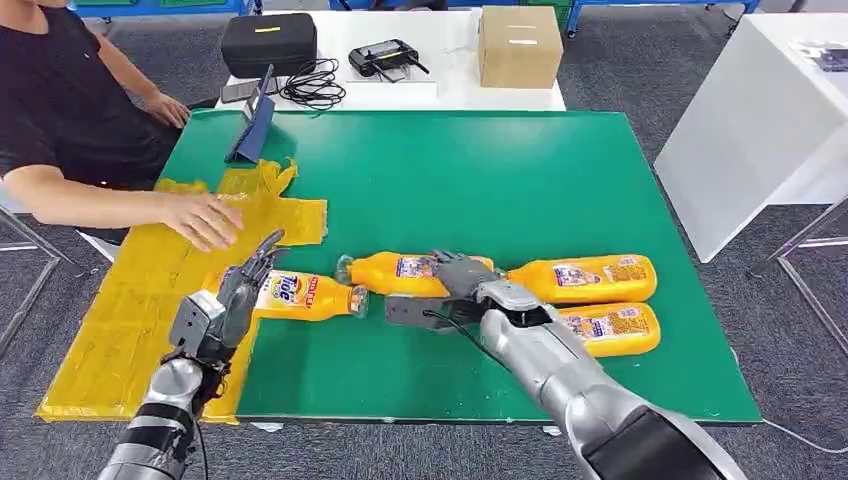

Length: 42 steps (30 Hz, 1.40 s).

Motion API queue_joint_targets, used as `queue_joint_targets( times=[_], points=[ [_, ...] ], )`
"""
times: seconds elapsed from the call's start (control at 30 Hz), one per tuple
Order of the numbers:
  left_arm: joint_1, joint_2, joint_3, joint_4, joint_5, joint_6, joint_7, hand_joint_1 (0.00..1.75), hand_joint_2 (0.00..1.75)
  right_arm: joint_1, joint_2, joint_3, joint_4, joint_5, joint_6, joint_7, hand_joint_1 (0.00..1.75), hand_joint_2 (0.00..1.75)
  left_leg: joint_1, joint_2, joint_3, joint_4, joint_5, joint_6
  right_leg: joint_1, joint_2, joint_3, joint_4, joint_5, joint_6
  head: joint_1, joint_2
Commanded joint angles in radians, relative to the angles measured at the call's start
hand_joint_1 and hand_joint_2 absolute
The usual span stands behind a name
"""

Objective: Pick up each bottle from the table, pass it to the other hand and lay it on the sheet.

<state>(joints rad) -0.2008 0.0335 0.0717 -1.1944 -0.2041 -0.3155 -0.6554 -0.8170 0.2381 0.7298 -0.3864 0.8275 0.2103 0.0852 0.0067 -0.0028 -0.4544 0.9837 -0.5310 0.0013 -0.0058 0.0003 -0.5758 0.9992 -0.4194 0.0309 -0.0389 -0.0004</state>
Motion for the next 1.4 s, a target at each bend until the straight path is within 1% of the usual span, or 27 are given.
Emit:
queue_joint_targets(
  times=[0.03, 0.2, 0.23, 0.43, 0.5, 0.53, 0.57, 0.67, 0.7, 0.73, 0.77, 0.8, 0.83, 0.9, 0.93, 0.97, 1.0, 1.03, 1.07, 1.17, 1.2, 1.23, 1.27, 1.3, 1.33, 1.37, 1.4],
  points=[
    [-0.040, -0.052, -0.025, 0.003, 0.000, -0.002, 0.011, 0.00, 0.00, 0.057, -0.003, 0.119, 0.158, 0.038, 0.082, 0.049, 1.75, 1.75, 0.002, -0.004, 0.002, -0.003, 0.002, 0.000, 0.002, -0.004, 0.005, -0.005, 0.002, 0.000, 0.000, 0.000],
    [-0.071, -0.059, -0.051, 0.035, 0.008, -0.001, 0.008, 0.00, 0.00, 0.111, -0.014, 0.107, 0.165, 0.051, 0.069, 0.080, 1.75, 1.75, 0.002, -0.005, 0.009, -0.004, 0.002, 0.000, 0.003, -0.006, 0.012, -0.007, 0.002, -0.001, 0.001, 0.000],
    [-0.076, -0.059, -0.053, 0.042, 0.009, -0.002, 0.008, 0.00, 0.00, 0.115, -0.017, 0.105, 0.166, 0.052, 0.066, 0.084, 1.75, 1.75, 0.001, -0.003, 0.010, -0.002, 0.001, 0.000, 0.002, -0.005, 0.012, -0.005, 0.001, 0.000, 0.000, 0.000],
    [-0.080, -0.061, -0.058, 0.055, 0.013, 0.006, 0.005, 0.00, 0.00, 0.111, -0.032, 0.082, 0.167, 0.054, 0.053, 0.110, 1.75, 1.75, 0.001, -0.004, 0.014, -0.003, 0.002, 0.000, 0.003, -0.005, 0.017, -0.006, 0.003, 0.000, 0.000, 0.000],
    [-0.074, -0.059, -0.056, 0.051, 0.016, 0.009, 0.004, 0.00, 0.00, 0.104, -0.040, 0.035, 0.158, 0.028, -0.016, 0.123, 1.75, 1.75, 0.002, -0.004, 0.012, -0.002, 0.004, 0.000, 0.003, -0.006, 0.016, -0.007, 0.005, 0.000, 0.000, 0.000],
    [-0.071, -0.062, -0.052, 0.047, 0.025, 0.003, 0.008, 0.00, 0.00, 0.099, -0.044, 0.016, 0.160, 0.021, -0.036, 0.123, 1.75, 1.75, 0.001, -0.003, 0.017, -0.001, 0.002, 0.000, 0.002, -0.005, 0.019, -0.004, 0.002, 0.000, 0.000, 0.000],
    [-0.070, -0.062, -0.052, 0.044, 0.030, 0.001, 0.010, 0.00, 0.00, 0.093, -0.054, -0.028, 0.154, -0.005, -0.065, 0.115, 1.75, 1.75, 0.002, -0.004, 0.010, -0.002, 0.005, 0.000, 0.003, -0.006, 0.013, -0.008, 0.006, 0.000, 0.000, 0.000],
    [-0.071, -0.061, -0.056, 0.039, 0.028, 0.006, 0.013, 0.00, 0.00, 0.083, -0.070, -0.048, 0.152, -0.006, -0.090, 0.105, 1.75, 1.75, 0.000, -0.003, 0.013, 0.000, 0.003, 0.000, 0.002, -0.005, 0.015, -0.004, 0.004, 0.000, 0.000, 0.000],
    [-0.081, -0.066, -0.058, 0.044, 0.036, -0.003, 0.016, 0.00, 0.00, 0.079, -0.071, -0.052, 0.171, -0.003, -0.023, 0.156, 0.19, 1.75, 0.001, -0.004, 0.009, -0.001, 0.005, 0.000, 0.003, -0.006, 0.012, -0.007, 0.007, 0.000, 0.000, 0.000],
    [-0.098, -0.073, -0.062, 0.057, 0.038, -0.004, 0.021, 0.00, 0.00, 0.092, -0.076, -0.058, 0.174, 0.004, 0.011, 0.197, 0.00, 1.75, 0.000, -0.003, 0.011, 0.001, 0.003, 0.000, 0.002, -0.005, 0.014, -0.004, 0.005, 0.000, 0.000, 0.000],
    [-0.111, -0.077, -0.066, 0.070, 0.038, -0.003, 0.024, 0.00, 0.00, 0.104, -0.078, -0.070, 0.179, 0.000, 0.035, 0.216, 0.00, 1.75, 0.000, -0.003, 0.016, 0.001, 0.001, 0.000, 0.002, -0.004, 0.018, -0.002, 0.002, 0.000, 0.000, 0.000],
    [-0.125, -0.081, -0.072, 0.087, 0.039, -0.002, 0.026, 0.00, 0.00, 0.115, -0.082, -0.079, 0.181, -0.003, 0.053, 0.235, 0.00, 1.75, 0.001, -0.005, 0.011, 0.001, 0.004, 0.000, 0.003, -0.007, 0.014, -0.005, 0.005, 0.000, 0.001, 0.000],
    [-0.136, -0.083, -0.078, 0.100, 0.038, 0.001, 0.026, 0.00, 0.00, 0.123, -0.086, -0.080, 0.183, 0.002, 0.063, 0.244, 0.00, 1.75, 0.001, -0.007, 0.009, 0.000, 0.005, 0.000, 0.003, -0.008, 0.014, -0.007, 0.006, 0.000, 0.000, 0.000],
    [-0.147, -0.082, -0.086, 0.119, 0.042, 0.003, 0.024, 0.00, 0.00, 0.133, -0.092, -0.124, 0.174, -0.026, 0.032, 0.222, 0.00, 1.75, 0.000, -0.008, 0.014, -0.001, 0.003, 0.000, 0.002, -0.009, 0.018, -0.005, 0.003, 0.000, 0.001, 0.000],
    [-0.145, -0.080, -0.085, 0.119, 0.043, 0.003, 0.024, 0.00, 0.00, 0.131, -0.093, -0.124, 0.175, -0.026, 0.034, 0.221, 0.00, 1.75, 0.000, -0.006, 0.015, -0.001, 0.002, 0.000, 0.002, -0.006, 0.018, -0.004, 0.003, 0.000, 0.001, 0.000],
    [-0.135, -0.077, -0.083, 0.108, 0.046, 0.007, 0.022, 0.00, 0.00, 0.129, -0.091, -0.154, 0.166, -0.042, -0.018, 0.206, 1.75, 1.75, 0.000, -0.004, 0.019, 0.000, 0.001, 0.000, 0.002, -0.004, 0.021, -0.004, 0.002, 0.000, -0.002, 0.000],
    [-0.124, -0.075, -0.078, 0.096, 0.053, 0.007, 0.021, 0.00, 0.00, 0.123, -0.087, -0.183, 0.164, -0.060, -0.048, 0.198, 1.75, 1.75, 0.001, -0.006, 0.014, -0.001, 0.003, 0.000, 0.003, -0.006, 0.018, -0.006, 0.004, 0.000, 0.000, 0.000],
    [-0.116, -0.072, -0.075, 0.089, 0.057, 0.005, 0.022, 0.00, 0.00, 0.110, -0.084, -0.188, 0.164, -0.060, -0.050, 0.197, 1.75, 1.75, -0.001, -0.003, 0.020, -0.001, 0.000, 0.000, 0.001, -0.004, 0.022, -0.003, 0.001, 0.000, -0.002, 0.000],
    [-0.110, -0.072, -0.073, 0.078, 0.061, 0.000, 0.025, 0.00, 0.00, 0.106, -0.082, -0.210, 0.158, -0.073, -0.074, 0.188, 1.75, 1.75, 0.000, -0.004, 0.014, -0.001, 0.004, 0.000, 0.002, -0.005, 0.017, -0.006, 0.005, 0.000, 0.000, 0.000],
    [-0.100, -0.072, -0.070, 0.067, 0.064, -0.001, 0.029, 0.00, 0.00, 0.093, -0.084, -0.266, 0.142, -0.103, -0.125, 0.133, 1.75, 1.75, -0.001, -0.001, 0.014, 0.001, 0.002, 0.001, 0.001, -0.002, 0.016, -0.003, 0.004, 0.000, -0.002, 0.000],
    [-0.098, -0.072, -0.070, 0.065, 0.064, -0.001, 0.029, 0.00, 0.00, 0.089, -0.084, -0.272, 0.147, -0.101, -0.131, 0.130, 1.75, 1.75, 0.000, -0.001, 0.009, 0.000, 0.005, 0.001, 0.002, -0.003, 0.012, -0.006, 0.007, 0.000, -0.001, 0.000],
    [-0.097, -0.072, -0.070, 0.065, 0.064, -0.001, 0.029, 0.00, 0.00, 0.087, -0.085, -0.273, 0.146, -0.101, -0.131, 0.129, 1.75, 1.75, 0.000, 0.000, 0.012, 0.001, 0.002, 0.001, 0.001, -0.002, 0.014, -0.003, 0.005, 0.000, -0.001, 0.000],
    [-0.089, -0.070, -0.071, 0.055, 0.062, 0.004, 0.030, 0.00, 0.00, 0.093, -0.090, -0.304, 0.127, -0.125, -0.189, 0.051, 1.75, 1.75, 0.000, -0.001, 0.007, 0.000, 0.005, 0.001, 0.002, -0.003, 0.011, -0.006, 0.007, -0.001, -0.001, 0.000],
    [-0.073, -0.067, -0.068, 0.040, 0.065, 0.008, 0.030, 0.00, 0.00, 0.099, -0.093, -0.348, 0.105, -0.162, -0.255, -0.044, 1.75, 1.75, 0.000, -0.001, 0.013, 0.001, 0.002, 0.001, 0.001, -0.003, 0.016, -0.004, 0.004, 0.000, -0.001, 0.000],
    [-0.048, -0.063, -0.063, 0.011, 0.069, 0.013, 0.033, 0.00, 0.00, 0.113, -0.091, -0.415, 0.069, -0.218, -0.362, -0.200, 1.75, 1.75, 0.000, -0.001, 0.006, 0.000, 0.005, 0.001, 0.002, -0.003, 0.011, -0.006, 0.007, 0.000, -0.001, 0.000],
    [-0.029, -0.067, -0.052, -0.012, 0.078, 0.020, 0.036, 0.00, 0.00, 0.125, -0.083, -0.470, 0.041, -0.267, -0.424, -0.315, 1.75, 1.75, -0.001, 0.001, 0.011, 0.001, 0.002, 0.001, 0.001, -0.001, 0.014, -0.003, 0.005, 0.000, -0.001, 0.000],
    [-0.008, -0.071, -0.041, -0.036, 0.094, 0.019, 0.046, 0.00, 0.00, 0.146, -0.073, -0.527, -0.007, -0.322, -0.475, -0.424, 1.75, 1.75, 0.000, 0.001, 0.010, -0.001, 0.004, 0.001, 0.002, -0.001, 0.013, -0.006, 0.007, -0.001, -0.002, 0.000]
  ],
)
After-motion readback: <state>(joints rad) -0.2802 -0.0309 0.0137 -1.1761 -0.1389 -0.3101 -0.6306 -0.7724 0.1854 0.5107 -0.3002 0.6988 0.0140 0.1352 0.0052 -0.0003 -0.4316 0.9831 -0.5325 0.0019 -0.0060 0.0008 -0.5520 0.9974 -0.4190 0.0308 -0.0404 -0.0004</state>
